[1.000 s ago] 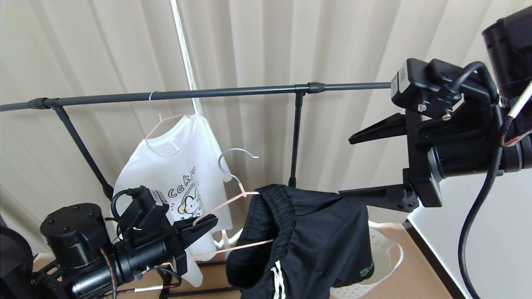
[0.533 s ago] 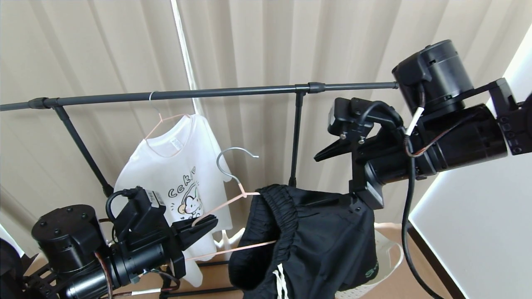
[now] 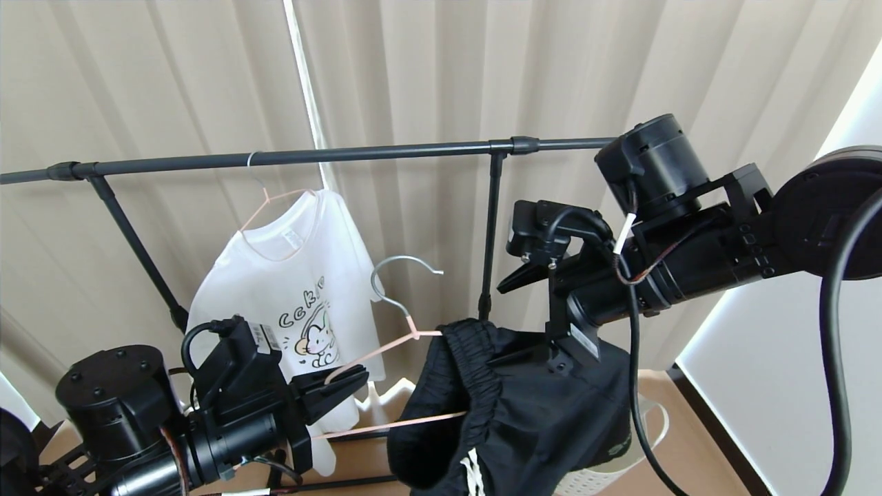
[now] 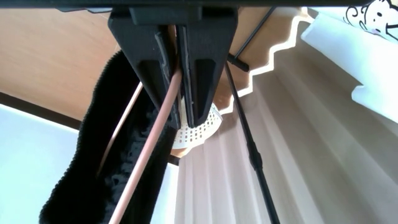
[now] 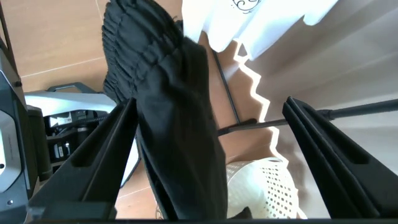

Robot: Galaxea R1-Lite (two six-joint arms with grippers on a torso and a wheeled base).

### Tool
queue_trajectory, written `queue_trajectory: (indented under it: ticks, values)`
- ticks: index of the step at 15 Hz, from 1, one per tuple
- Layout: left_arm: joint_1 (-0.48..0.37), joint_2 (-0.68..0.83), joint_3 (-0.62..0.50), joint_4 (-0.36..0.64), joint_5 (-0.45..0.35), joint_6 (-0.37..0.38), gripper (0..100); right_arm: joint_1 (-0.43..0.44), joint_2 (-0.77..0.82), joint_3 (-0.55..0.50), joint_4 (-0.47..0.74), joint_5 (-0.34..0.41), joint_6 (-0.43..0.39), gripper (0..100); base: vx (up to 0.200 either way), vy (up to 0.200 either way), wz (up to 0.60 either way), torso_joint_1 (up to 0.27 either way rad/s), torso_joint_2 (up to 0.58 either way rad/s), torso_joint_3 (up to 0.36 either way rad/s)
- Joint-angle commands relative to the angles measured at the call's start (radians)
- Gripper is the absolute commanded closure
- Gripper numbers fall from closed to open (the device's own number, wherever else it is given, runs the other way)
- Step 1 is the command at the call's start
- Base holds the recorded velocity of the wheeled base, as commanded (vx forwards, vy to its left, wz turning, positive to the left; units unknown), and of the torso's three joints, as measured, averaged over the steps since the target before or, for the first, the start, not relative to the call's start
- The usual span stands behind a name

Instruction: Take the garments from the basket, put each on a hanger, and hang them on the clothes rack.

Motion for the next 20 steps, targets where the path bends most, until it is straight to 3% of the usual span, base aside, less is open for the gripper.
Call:
queue_trajectory:
  ticks: [1,18,19,20]
  values:
    - [-0.009,-0.001,0.001,-0.001,-0.001,0.0,100,0.003,0.032,-0.001,0.0,0.0,-0.001,0,0.0,0.0,0.0,0.0,0.0,0.0]
    - [-0.022,-0.045,0.017,-0.001,0.001,-0.002,100,0.04,0.096,-0.045,-0.051,-0.009,0.002,0,0.0,0.0,0.0,0.0,0.0,0.0]
    - [-0.024,-0.048,0.021,-0.001,0.001,-0.002,100,0.041,0.096,-0.045,-0.051,-0.009,0.002,100,0.0,0.0,0.0,0.0,0.0,0.0]
    - [-0.024,-0.053,0.024,-0.001,0.001,-0.002,100,0.04,0.095,-0.044,-0.051,-0.009,0.002,100,0.0,0.0,0.0,0.0,0.0,0.0]
